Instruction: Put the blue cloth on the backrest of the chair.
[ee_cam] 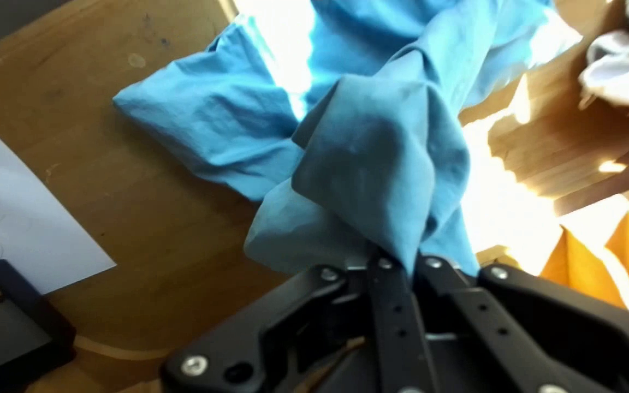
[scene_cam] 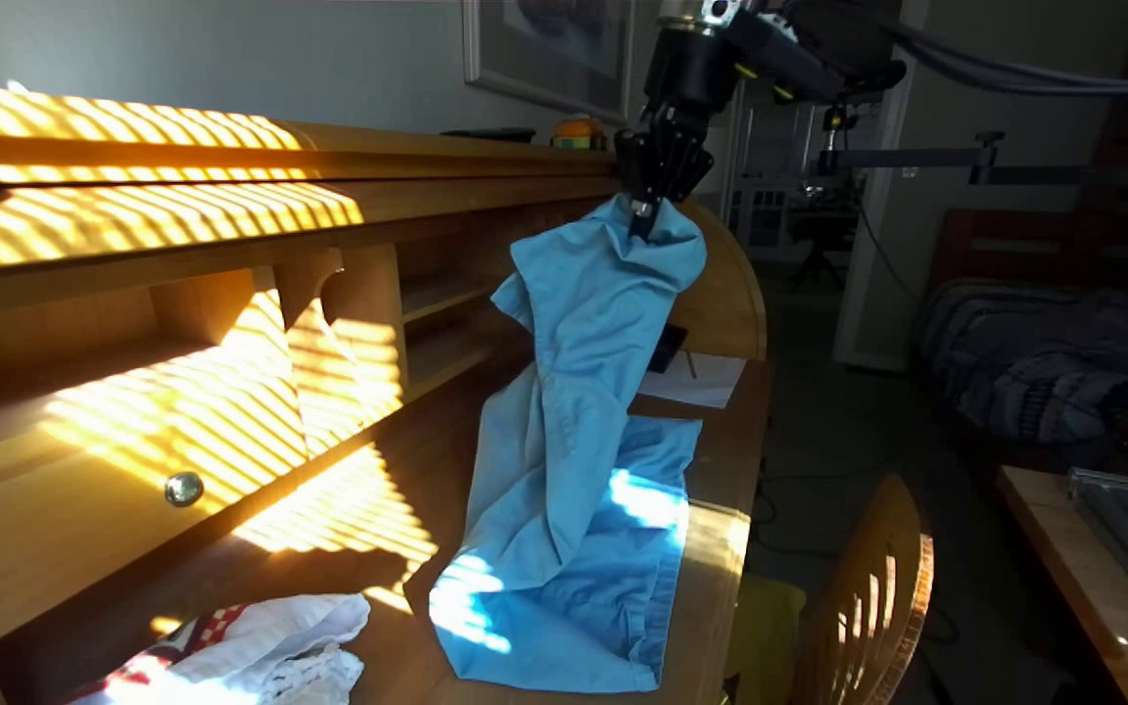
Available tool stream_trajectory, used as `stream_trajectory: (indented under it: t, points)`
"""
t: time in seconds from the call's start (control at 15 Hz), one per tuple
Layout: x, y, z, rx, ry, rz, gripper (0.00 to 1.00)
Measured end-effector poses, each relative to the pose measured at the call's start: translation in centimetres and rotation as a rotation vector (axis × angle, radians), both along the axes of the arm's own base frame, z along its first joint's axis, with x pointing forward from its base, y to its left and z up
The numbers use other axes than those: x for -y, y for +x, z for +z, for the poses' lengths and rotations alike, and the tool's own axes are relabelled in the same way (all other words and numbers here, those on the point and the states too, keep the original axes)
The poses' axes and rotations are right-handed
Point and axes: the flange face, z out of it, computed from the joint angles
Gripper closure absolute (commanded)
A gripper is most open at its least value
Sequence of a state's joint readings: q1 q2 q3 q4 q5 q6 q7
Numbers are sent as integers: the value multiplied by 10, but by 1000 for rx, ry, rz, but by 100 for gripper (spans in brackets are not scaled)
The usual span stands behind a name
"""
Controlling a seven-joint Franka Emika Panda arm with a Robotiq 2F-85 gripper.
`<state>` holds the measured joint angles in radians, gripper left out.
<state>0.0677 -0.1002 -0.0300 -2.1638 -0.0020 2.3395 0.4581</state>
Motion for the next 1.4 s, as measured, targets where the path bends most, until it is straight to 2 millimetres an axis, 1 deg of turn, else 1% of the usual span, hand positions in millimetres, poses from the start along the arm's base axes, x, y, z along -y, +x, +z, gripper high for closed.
stream_trajectory:
  t: [0.13,0.47,0.6,0.8,0.93,1.13,1.27,1.4]
  points:
    - [-13,-24,11,-34,50,59,100]
    - [-41,-83,51,-101,220,151,100]
    - [-52,-102,64,-128,286,190,100]
    - [-69,-125,80,-170,359,243,100]
    - [-77,-138,85,-214,385,277,100]
    - [-82,-155,87,-290,415,313,100]
    - [-82,-163,87,-338,423,325,100]
    - [-77,-168,83,-390,430,303,100]
